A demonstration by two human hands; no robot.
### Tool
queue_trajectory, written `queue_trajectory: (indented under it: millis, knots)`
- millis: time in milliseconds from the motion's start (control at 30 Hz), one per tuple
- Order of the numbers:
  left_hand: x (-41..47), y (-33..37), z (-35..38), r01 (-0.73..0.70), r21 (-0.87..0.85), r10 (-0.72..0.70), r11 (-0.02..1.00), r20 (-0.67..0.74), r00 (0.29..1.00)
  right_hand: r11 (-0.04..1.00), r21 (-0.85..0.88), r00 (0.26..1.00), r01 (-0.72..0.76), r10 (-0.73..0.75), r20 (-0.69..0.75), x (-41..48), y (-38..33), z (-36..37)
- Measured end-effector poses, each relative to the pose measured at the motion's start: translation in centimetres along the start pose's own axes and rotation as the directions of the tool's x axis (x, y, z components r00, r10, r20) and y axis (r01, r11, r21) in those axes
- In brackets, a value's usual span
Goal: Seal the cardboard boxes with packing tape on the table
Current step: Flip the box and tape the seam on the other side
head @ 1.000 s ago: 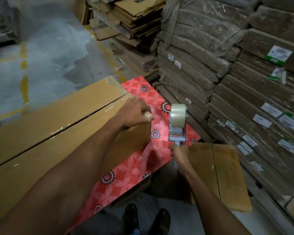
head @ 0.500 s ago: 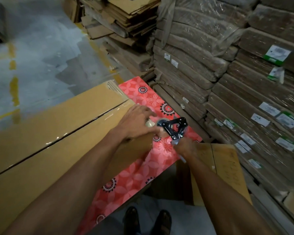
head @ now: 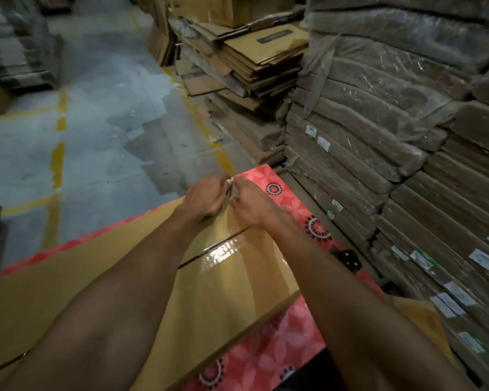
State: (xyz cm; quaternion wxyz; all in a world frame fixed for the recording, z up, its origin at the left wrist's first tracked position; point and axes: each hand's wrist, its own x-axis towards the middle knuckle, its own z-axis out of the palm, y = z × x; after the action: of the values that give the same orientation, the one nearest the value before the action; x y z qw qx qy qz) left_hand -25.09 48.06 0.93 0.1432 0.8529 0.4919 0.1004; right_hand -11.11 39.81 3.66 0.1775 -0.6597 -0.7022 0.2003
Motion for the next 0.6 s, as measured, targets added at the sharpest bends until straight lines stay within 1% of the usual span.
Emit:
queue_trajectory:
  millis: [67, 100, 167, 233, 300, 367, 400, 467, 533, 600]
  knots:
    - [0.9, -0.7, 0.0, 0.005, -0.015, -0.005, 1.0, 0.044, 0.999, 0.999, -0.029, 0.997, 0.026, -0.024, 0.069, 1.7, 0.2, 0.7]
    - [1.3, -1.0, 0.0, 0.013, -0.032, -0.011, 0.999, 0.072, 0.997, 1.0, -0.009, 0.996, 0.012, -0.012, 0.083, 2.2, 0.3, 0.9]
    - [1.6, -1.1, -0.2, 0.022, -0.042, -0.017, 0.999, 0.114, 0.993, 0.996, 0.081, 0.999, -0.023, 0.02, 0.035, 2.7, 0.6, 1.5]
    - [1.5, -0.6, -0.3, 0.009, 0.025, -0.012, 1.0, 0.127, 0.992, 0.987, 0.152, 0.998, -0.05, 0.055, -0.031, 2.7, 0.7, 1.6]
    - [1.4, 0.2, 0.0, 0.001, 0.118, -0.015, 0.993, 0.113, 0.993, 0.98, 0.186, 0.996, -0.077, 0.085, -0.034, 2.5, 1.0, 1.4]
    - [0.9, 0.7, -0.1, 0.03, 0.139, -0.042, 0.99, 0.086, 0.995, 0.979, 0.182, 0.996, -0.087, 0.092, -0.021, 2.3, 1.1, 1.2]
    - [0.7, 0.7, -0.1, 0.01, 0.115, -0.016, 0.993, 0.051, 0.999, 0.981, 0.168, 0.995, -0.097, 0.1, -0.014, 2.1, 1.0, 0.9]
    - [0.0, 0.9, -0.2, -0.078, 0.045, 0.079, 0.996, -0.021, 0.997, 0.983, 0.144, 0.994, -0.112, 0.113, 0.002, 1.7, 0.7, 0.6]
    - [-0.4, 1.1, -0.7, -0.109, 0.012, 0.11, 0.994, -0.01, 0.994, 0.987, 0.116, 0.993, -0.113, 0.11, 0.033, 0.9, 0.3, 0.6]
    - [-0.5, 1.2, -1.0, -0.071, 0.016, 0.071, 0.997, 0.035, 0.997, 0.99, 0.072, 0.992, -0.121, 0.118, 0.049, -0.3, 0.3, 0.7]
